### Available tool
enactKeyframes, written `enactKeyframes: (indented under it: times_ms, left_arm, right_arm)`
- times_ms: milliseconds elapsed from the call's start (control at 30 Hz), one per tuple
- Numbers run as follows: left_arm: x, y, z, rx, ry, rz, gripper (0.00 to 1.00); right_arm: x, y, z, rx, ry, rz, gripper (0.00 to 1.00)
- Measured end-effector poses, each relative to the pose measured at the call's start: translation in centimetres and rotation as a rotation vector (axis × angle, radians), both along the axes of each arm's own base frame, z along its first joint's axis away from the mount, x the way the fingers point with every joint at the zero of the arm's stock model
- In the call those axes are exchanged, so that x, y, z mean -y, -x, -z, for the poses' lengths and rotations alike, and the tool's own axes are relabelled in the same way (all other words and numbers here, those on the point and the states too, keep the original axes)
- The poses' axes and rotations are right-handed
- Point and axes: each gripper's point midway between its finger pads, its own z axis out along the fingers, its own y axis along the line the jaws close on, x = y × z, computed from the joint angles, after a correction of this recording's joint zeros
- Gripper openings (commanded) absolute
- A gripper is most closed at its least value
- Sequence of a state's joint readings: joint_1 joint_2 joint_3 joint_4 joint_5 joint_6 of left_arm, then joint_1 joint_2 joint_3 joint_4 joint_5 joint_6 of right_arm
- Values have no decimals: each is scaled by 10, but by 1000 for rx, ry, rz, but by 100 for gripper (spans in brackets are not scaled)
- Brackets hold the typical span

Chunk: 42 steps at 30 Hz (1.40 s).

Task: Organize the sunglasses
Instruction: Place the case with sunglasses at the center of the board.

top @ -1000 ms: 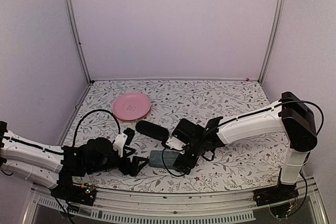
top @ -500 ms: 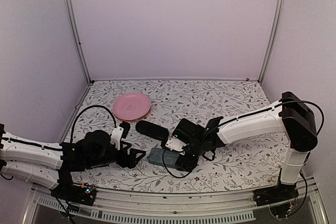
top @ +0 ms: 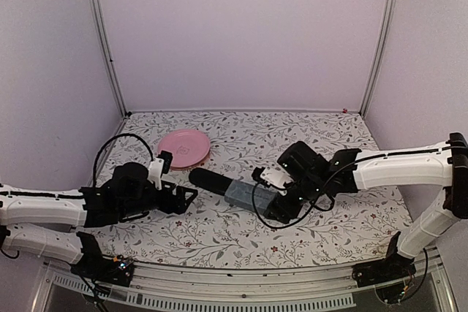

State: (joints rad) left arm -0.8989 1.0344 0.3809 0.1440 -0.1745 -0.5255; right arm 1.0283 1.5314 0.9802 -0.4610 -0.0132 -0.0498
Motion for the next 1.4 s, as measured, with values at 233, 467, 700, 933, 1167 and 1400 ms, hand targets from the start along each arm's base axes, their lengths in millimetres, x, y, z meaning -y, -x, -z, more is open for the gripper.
enactKeyframes:
  times_ms: [233, 467, 700, 933, 1167, 1400]
  left_arm:
    - [-7, -8, -2, -6, 0, -32, 99]
    - [-13, -9, -8, 0, -2, -51, 99]
    - [-14, -10, -16, 13, 7, -60, 99]
    - [-19, -9, -19, 20, 4, -74, 99]
    - [-25, -11, -17, 23, -16, -94, 99]
    - [-33, -17, -24, 61, -47, -128, 99]
  right_arm:
    - [45, -60, 1, -26, -18, 272, 40]
    - [50, -94, 33, -84, 43, 411, 40]
    - [40, -103, 56, -130, 65, 457, 44]
    - [35, -101, 56, -124, 56, 467, 70]
    - [27, -94, 56, -107, 66, 449, 99]
    - [27, -90, 36, -89, 24, 439, 99]
